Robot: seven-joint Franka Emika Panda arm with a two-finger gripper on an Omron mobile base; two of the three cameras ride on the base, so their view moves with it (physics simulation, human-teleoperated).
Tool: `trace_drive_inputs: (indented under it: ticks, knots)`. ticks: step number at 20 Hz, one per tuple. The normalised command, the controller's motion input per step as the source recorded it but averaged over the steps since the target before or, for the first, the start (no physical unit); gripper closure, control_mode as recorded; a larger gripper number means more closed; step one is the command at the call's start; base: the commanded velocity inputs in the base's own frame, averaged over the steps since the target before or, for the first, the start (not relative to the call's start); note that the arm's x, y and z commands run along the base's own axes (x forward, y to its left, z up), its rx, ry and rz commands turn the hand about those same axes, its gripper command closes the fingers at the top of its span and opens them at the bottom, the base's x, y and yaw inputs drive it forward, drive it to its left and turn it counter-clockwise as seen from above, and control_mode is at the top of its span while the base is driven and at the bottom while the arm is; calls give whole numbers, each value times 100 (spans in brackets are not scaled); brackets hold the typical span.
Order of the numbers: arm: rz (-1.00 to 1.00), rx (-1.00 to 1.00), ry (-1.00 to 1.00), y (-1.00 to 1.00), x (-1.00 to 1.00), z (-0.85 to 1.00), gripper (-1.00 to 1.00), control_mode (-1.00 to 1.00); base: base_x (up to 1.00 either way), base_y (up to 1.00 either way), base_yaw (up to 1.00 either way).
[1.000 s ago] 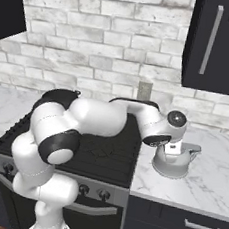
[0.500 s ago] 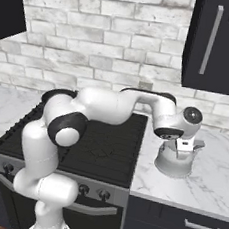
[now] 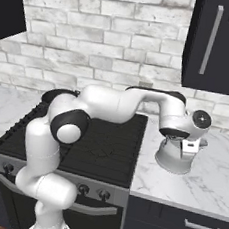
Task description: Pick the kettle from the counter and place it on a stove burner. Then turn the burner on.
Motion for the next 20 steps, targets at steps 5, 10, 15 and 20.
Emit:
trace_drive_inputs:
  ticks: [5, 10, 15, 20]
  knots:
    - [4, 5, -27, 34, -9, 45, 100, -100, 0, 0, 0]
    - [5, 1, -28, 86, -3, 40, 100, -100, 0, 0, 0]
    - [5, 0, -20, 100, -2, 26, 100, -100, 0, 0, 0]
    - [7, 0, -10, 83, -28, 36, 100, -100, 0, 0, 0]
